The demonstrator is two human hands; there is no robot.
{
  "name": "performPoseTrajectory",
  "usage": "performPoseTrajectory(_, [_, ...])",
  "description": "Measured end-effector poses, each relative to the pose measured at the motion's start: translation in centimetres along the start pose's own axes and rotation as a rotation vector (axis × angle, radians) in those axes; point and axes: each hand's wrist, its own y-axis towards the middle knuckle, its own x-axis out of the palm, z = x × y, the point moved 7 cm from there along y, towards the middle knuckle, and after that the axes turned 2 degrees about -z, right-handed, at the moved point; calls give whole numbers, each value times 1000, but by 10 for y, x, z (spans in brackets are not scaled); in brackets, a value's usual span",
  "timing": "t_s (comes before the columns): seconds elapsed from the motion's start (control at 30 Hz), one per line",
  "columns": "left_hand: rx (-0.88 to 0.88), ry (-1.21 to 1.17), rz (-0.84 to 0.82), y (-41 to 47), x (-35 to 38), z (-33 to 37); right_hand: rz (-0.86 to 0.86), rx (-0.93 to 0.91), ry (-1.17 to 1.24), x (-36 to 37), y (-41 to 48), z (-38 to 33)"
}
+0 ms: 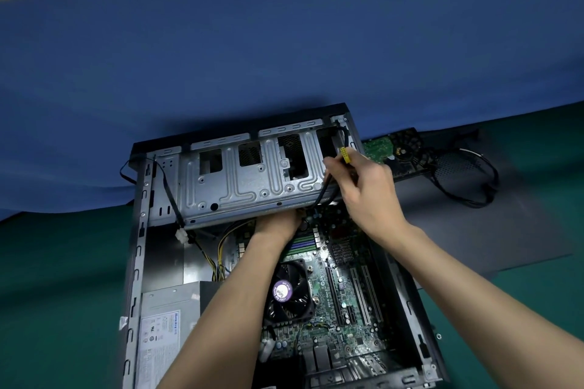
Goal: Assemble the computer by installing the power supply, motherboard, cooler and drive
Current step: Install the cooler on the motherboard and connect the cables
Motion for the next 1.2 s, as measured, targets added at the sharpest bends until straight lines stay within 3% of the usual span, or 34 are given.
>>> performPoseTrajectory(0.1, [63, -46, 9, -16, -9, 3, -22, 45, -9, -2, -9, -3])
performPoseTrajectory(0.3, [55, 160, 9, -80, -42, 13, 42, 135, -142, -13, -31, -11])
performPoseTrajectory(0.43, [143, -5, 368, -131, -93, 37, -106, 163, 24, -6, -51, -20])
performPoseTrajectory(0.53, [276, -166, 486, -149, -109, 49, -166, 132, 75, 2, -67, -32])
performPoseTrajectory(0.63, [400, -328, 333, -144, -98, 49, -238, 145, 108, 9, -81, -35])
performPoseTrajectory(0.83, [433, -317, 207, -130, -67, 21, -450, 324, 148, 12, -104, -17])
performPoseTrajectory(0.97, [466, -200, 31, -115, -46, 31, 19, 170, -206, -38, -92, -17])
performPoseTrajectory(1.03, [444, -191, -37, -107, -40, 40, 183, 201, -263, -60, -83, -10])
performPoseTrajectory(1.1, [402, -149, -49, -98, -35, 49, 183, 297, -245, -66, -70, 8])
performPoseTrajectory(1.2, [281, -101, -73, -84, -22, 62, 17, 386, -202, -54, -54, 30])
